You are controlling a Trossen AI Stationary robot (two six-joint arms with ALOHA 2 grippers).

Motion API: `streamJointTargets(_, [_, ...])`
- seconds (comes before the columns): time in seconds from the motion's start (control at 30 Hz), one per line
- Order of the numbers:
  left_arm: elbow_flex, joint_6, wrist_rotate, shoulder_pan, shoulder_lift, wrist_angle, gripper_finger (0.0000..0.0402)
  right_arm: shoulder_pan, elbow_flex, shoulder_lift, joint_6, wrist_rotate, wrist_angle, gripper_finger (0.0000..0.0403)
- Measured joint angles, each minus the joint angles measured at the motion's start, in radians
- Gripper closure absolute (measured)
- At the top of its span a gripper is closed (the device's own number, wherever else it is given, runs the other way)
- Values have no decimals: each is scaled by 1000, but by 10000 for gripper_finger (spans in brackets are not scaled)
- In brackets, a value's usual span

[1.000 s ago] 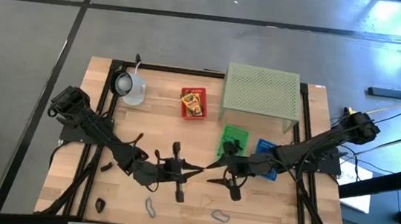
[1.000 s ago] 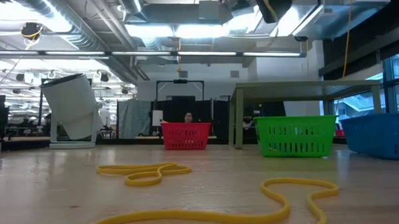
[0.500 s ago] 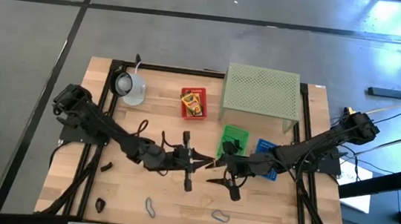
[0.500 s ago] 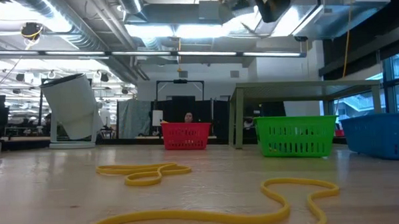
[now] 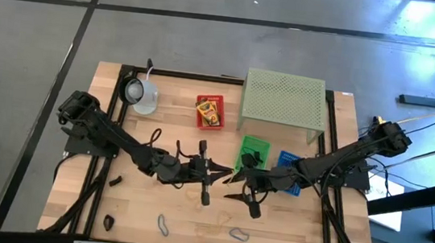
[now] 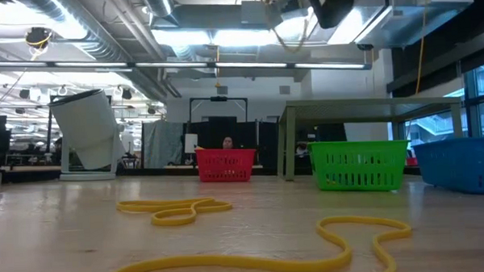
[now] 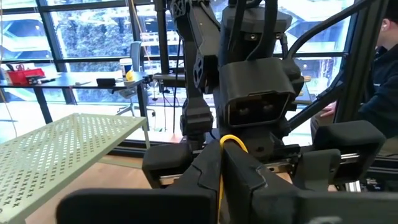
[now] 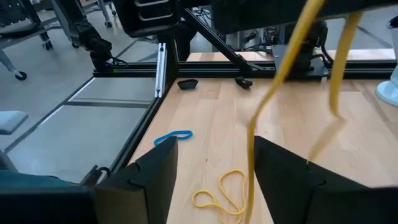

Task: Pick & Place Office Desk Supplies
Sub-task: Put the yellow rubber band into the green bin

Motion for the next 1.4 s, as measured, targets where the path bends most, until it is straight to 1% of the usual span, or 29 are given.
streamJointTargets(0.1, [0, 0, -1, 0, 0, -1, 394, 7, 0, 0, 18, 0, 0, 219])
streamJointTargets(0.2, [0, 0, -1, 0, 0, -1, 396, 11, 0, 0, 17, 0, 0, 252])
streamJointTargets(0.37, [0, 0, -2, 0, 0, -5, 398, 11, 0, 0, 17, 0, 0, 327])
streamJointTargets(0.47, [0, 0, -2, -2, 0, -9, 394, 11, 0, 0, 17, 3, -1, 379])
streamJointTargets(0.5, [0, 0, -1, -3, 0, -13, 392, 11, 0, 0, 17, 3, -2, 390])
streamJointTargets(0.53, [0, 0, 0, -4, 0, -18, 390, 11, 0, 0, 17, 2, -2, 396])
streamJointTargets(0.63, [0, -10, -4, -9, 0, -55, 384, 11, 0, 0, 20, 2, -2, 394])
streamJointTargets(0.73, [0, -48, -59, -12, 0, -113, 371, 11, 0, 0, 21, -1, -2, 399])
streamJointTargets(0.83, [0, -119, -111, -18, 0, -224, 345, 11, 0, 0, 21, -1, -2, 399])
streamJointTargets(0.93, [0, -217, -107, -18, 0, -352, 312, 11, 0, -1, 22, -1, -10, 400])
streamJointTargets(1.07, [0, -363, -106, -18, 0, -501, 274, 7, -1, -23, 44, 10, -63, 400])
streamJointTargets(1.13, [0, -421, -99, -19, 0, -554, 261, 7, -1, -38, 46, 45, -98, 400])
streamJointTargets(1.2, [0, -466, -82, -22, 0, -595, 252, 7, -1, -52, 47, 124, -156, 401])
streamJointTargets(1.3, [0, -516, -52, -28, 0, -626, 246, 6, -1, -72, 90, 301, -289, 401])
streamJointTargets(1.4, [0, -546, -47, -43, 0, -633, 245, -2, -1, -81, 155, 475, -419, 401])
